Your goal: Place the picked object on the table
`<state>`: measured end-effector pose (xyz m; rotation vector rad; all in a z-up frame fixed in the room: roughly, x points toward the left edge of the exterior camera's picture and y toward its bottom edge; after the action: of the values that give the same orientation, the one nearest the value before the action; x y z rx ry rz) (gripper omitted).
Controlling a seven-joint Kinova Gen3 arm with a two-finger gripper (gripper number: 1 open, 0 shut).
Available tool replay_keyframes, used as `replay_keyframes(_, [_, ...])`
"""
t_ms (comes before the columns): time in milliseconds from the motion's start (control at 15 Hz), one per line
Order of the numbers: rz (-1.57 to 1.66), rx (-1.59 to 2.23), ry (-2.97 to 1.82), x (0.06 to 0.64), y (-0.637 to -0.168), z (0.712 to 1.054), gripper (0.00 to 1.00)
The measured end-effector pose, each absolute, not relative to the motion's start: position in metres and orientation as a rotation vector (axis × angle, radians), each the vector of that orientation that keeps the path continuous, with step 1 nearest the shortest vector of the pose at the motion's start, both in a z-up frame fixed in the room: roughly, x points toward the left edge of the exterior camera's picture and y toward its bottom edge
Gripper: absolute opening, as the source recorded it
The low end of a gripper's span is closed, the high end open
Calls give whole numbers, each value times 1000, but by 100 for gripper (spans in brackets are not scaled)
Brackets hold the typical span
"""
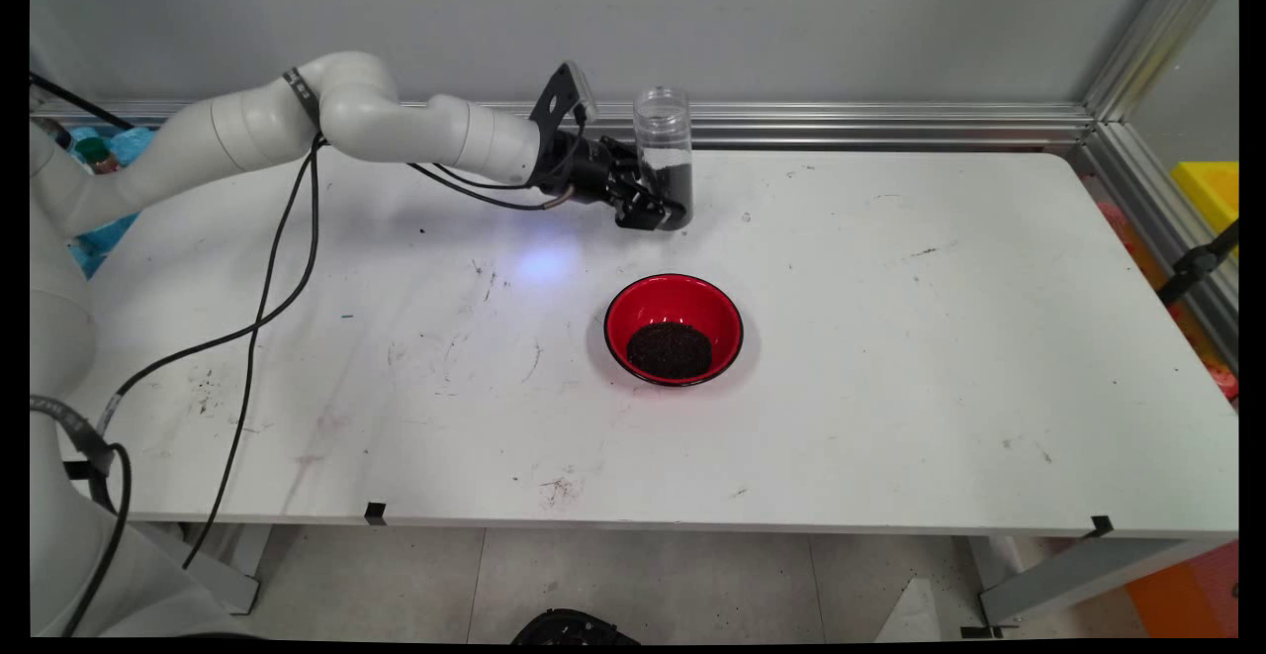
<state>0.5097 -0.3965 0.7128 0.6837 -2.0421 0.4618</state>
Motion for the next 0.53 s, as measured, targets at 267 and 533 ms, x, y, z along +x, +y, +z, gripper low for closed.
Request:
replay_keyframes(267, [452, 696, -2040, 510, -395, 701, 0])
replay_keyframes(533, [449, 709, -2040, 512, -391, 694, 0])
